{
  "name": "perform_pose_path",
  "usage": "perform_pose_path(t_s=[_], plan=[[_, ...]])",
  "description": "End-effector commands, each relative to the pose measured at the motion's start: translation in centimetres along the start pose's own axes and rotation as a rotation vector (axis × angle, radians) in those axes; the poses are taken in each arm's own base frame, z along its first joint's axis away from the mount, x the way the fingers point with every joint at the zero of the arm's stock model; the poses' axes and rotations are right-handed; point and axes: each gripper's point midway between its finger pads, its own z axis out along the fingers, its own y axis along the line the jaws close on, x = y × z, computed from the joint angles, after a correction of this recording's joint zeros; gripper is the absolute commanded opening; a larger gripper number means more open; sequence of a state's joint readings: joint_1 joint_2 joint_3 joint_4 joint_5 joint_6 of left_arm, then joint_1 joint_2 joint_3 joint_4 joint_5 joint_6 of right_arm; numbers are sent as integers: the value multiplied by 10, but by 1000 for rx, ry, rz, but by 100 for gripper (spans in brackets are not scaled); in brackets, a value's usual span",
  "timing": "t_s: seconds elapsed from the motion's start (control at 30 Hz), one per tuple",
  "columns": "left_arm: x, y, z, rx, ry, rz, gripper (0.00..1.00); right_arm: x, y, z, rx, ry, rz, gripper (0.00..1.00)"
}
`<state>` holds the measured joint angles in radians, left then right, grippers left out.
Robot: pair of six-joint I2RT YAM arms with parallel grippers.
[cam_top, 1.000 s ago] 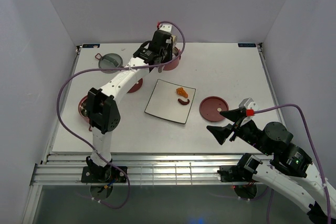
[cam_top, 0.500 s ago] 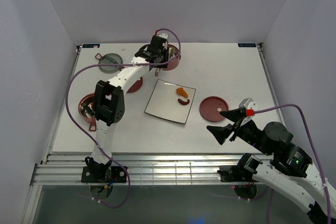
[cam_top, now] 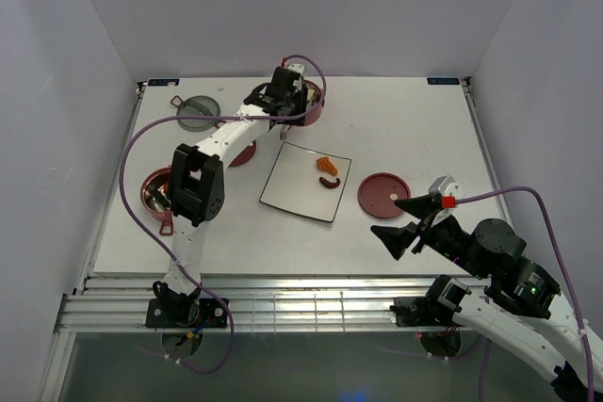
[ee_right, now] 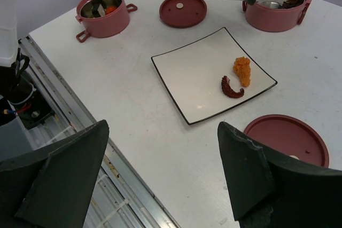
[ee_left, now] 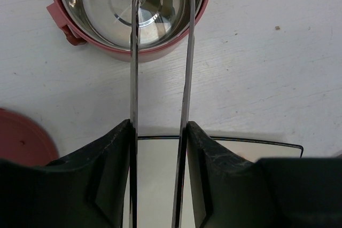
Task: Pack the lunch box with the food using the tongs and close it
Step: Place the fake food in the packing box.
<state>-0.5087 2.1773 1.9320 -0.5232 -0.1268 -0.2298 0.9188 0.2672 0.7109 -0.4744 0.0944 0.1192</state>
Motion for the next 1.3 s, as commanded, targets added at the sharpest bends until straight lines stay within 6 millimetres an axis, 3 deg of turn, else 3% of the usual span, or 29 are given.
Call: perform_pose_path(t_s=[0.0,0.3,0.43,0.7,0.83,0.87,0.93,0.97,1.07,1.1,1.17,1.2,1.27], plan=[[-22,-4,-15,20,-66,-4,54,-25,2,-7,-10,-78,-14,88],[-25,0,-24,2,-79,-3,57,-25,3,-7,-11,-77,-14,88],[-36,-1,-40,10,-112,-13,57,-25,3,-7,-13,-77,-16,88],[-65,-20,-96,44,-201,9,57,-24,3,-6,-12,-74,-16,88],[-49,-31,-119,30,-189,6,57,-25,3,-6,-12,-76,-16,88],[-31,-31,-117,22,-154,1,56,-25,3,-6,-13,-77,-16,88],[-17,-39,-131,30,-146,4,56,-24,3,-6,-14,-74,-16,88],[8,-41,-128,17,-104,5,56,-25,3,-6,-14,-77,-16,88],[32,-53,-144,58,-86,4,56,-24,4,-6,-17,-75,-16,88],[52,-53,-141,60,-52,0,56,-24,4,-5,-17,-74,-16,88],[63,-66,-154,96,-59,6,56,-23,4,-5,-18,-72,-15,88],[79,-65,-153,92,-35,3,56,-23,4,-4,-18,-71,-15,88],[84,-74,-166,116,-51,-3,56,-22,4,-4,-16,-68,-13,88]])
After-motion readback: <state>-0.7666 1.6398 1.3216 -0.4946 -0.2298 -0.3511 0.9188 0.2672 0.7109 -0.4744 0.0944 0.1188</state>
